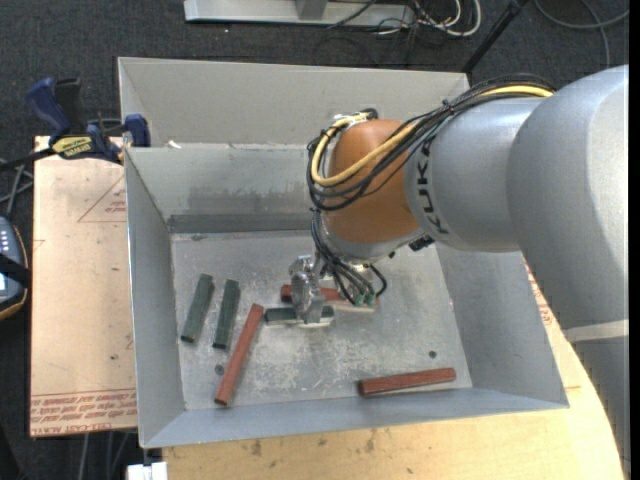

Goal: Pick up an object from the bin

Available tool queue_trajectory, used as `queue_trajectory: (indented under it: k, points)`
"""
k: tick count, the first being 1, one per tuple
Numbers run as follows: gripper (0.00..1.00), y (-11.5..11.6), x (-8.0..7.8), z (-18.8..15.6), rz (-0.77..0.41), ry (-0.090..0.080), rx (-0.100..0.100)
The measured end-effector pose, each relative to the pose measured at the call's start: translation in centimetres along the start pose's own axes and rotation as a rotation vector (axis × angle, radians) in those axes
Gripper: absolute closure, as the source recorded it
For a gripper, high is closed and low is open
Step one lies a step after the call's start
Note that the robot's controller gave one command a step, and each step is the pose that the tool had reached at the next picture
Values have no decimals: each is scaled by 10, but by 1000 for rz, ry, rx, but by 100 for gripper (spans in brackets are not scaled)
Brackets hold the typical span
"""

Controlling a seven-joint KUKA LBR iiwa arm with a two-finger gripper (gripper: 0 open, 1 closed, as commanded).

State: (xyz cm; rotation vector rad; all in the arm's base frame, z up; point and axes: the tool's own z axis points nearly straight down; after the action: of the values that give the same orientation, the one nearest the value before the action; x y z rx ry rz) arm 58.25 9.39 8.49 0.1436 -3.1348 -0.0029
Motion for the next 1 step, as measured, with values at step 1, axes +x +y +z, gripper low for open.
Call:
queue_trajectory:
  k: [1]
  points:
    - [0, -24, -6, 5, 12, -6, 0]
